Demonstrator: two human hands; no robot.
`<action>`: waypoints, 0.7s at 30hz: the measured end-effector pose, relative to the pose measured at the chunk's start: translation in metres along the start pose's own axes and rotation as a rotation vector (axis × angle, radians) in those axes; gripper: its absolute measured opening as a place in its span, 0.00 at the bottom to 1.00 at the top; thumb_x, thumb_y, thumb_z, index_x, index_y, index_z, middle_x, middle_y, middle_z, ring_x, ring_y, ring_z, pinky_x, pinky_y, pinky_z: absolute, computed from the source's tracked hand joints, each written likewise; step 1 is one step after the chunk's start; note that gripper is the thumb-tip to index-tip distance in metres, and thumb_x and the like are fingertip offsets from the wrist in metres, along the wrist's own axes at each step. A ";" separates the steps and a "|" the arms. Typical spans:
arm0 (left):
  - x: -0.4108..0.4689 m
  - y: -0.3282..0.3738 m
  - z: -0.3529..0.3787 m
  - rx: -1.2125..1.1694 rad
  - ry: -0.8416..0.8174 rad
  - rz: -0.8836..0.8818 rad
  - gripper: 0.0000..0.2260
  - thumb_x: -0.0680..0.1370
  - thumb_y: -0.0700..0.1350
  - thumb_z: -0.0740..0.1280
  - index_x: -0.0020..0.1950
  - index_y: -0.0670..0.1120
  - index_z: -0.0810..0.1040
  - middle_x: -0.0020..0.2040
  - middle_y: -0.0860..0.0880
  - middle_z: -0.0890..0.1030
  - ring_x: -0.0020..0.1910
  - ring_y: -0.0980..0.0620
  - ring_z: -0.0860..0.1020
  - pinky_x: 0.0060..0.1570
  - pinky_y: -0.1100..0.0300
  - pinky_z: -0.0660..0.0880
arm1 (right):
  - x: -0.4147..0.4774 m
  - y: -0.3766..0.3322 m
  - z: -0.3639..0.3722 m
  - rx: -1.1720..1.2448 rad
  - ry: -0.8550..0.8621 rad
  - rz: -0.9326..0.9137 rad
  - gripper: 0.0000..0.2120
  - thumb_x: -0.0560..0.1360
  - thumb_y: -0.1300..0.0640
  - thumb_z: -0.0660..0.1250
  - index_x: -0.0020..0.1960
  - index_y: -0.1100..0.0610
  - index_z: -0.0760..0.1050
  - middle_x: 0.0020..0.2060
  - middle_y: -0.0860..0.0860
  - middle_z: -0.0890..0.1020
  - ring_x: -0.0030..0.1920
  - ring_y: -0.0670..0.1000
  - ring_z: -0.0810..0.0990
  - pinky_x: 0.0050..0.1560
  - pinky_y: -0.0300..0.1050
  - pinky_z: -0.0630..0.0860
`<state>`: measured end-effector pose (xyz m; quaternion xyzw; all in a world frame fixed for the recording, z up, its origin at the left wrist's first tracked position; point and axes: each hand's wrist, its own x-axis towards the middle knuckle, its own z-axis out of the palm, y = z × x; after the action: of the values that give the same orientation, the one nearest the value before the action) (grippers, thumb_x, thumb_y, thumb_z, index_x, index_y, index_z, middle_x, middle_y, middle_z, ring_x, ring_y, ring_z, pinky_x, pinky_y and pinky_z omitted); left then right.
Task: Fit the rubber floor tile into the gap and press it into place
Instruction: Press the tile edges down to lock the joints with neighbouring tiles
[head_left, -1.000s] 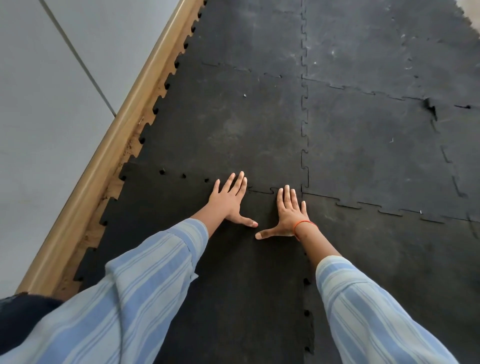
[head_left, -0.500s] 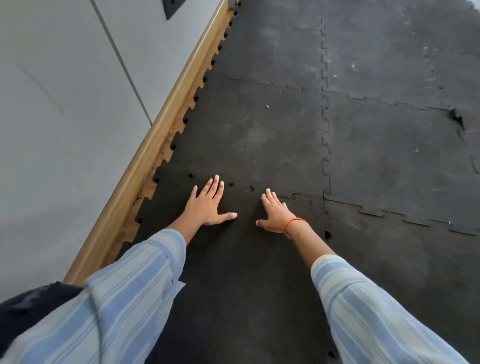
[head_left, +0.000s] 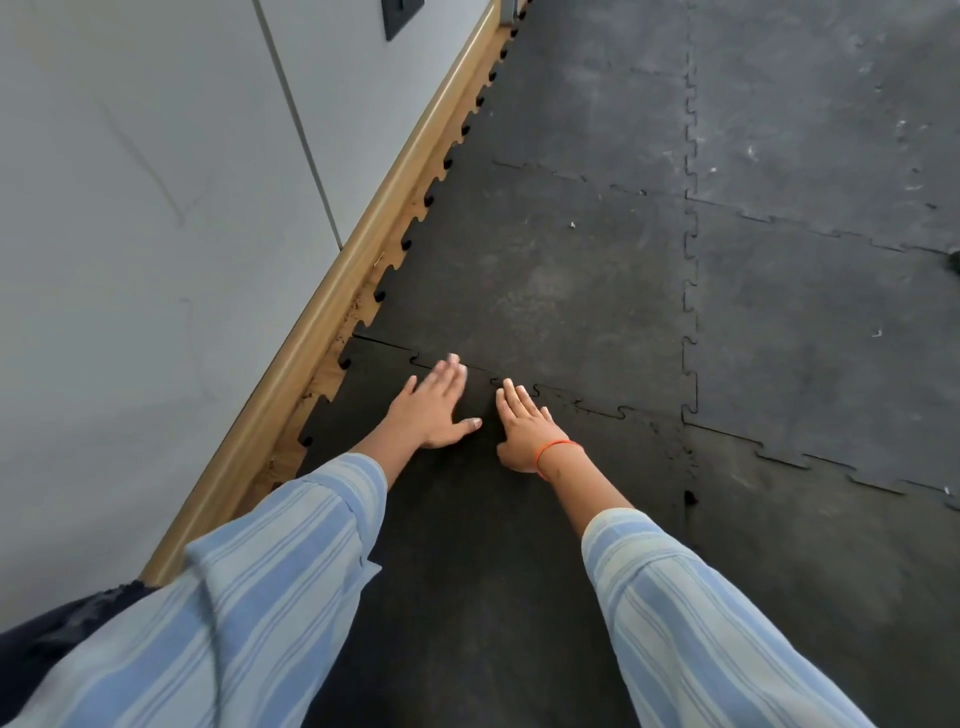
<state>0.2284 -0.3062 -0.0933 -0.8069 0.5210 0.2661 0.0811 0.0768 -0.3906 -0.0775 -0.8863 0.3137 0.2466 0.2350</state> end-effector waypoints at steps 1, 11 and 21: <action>-0.005 -0.012 0.000 -0.042 0.031 -0.104 0.47 0.74 0.71 0.54 0.77 0.44 0.34 0.77 0.44 0.32 0.77 0.46 0.37 0.74 0.45 0.43 | -0.004 0.006 0.003 0.031 0.028 0.036 0.39 0.78 0.50 0.59 0.78 0.56 0.37 0.78 0.50 0.36 0.78 0.50 0.36 0.77 0.55 0.43; -0.005 -0.057 -0.007 -0.048 -0.043 -0.293 0.61 0.60 0.82 0.52 0.76 0.43 0.30 0.76 0.41 0.29 0.75 0.42 0.33 0.73 0.41 0.40 | -0.048 0.095 0.019 0.078 0.133 0.331 0.61 0.61 0.19 0.54 0.77 0.54 0.32 0.77 0.50 0.32 0.77 0.51 0.32 0.76 0.55 0.37; -0.017 0.033 0.004 0.102 -0.097 0.036 0.54 0.66 0.79 0.50 0.76 0.46 0.31 0.76 0.44 0.29 0.76 0.44 0.34 0.74 0.42 0.40 | -0.104 0.098 0.057 0.223 0.370 0.625 0.52 0.70 0.25 0.48 0.77 0.61 0.35 0.78 0.56 0.37 0.78 0.53 0.36 0.78 0.54 0.41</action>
<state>0.1921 -0.3056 -0.0826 -0.7785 0.5437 0.2794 0.1423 -0.0766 -0.3801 -0.0863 -0.7464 0.6310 0.1064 0.1829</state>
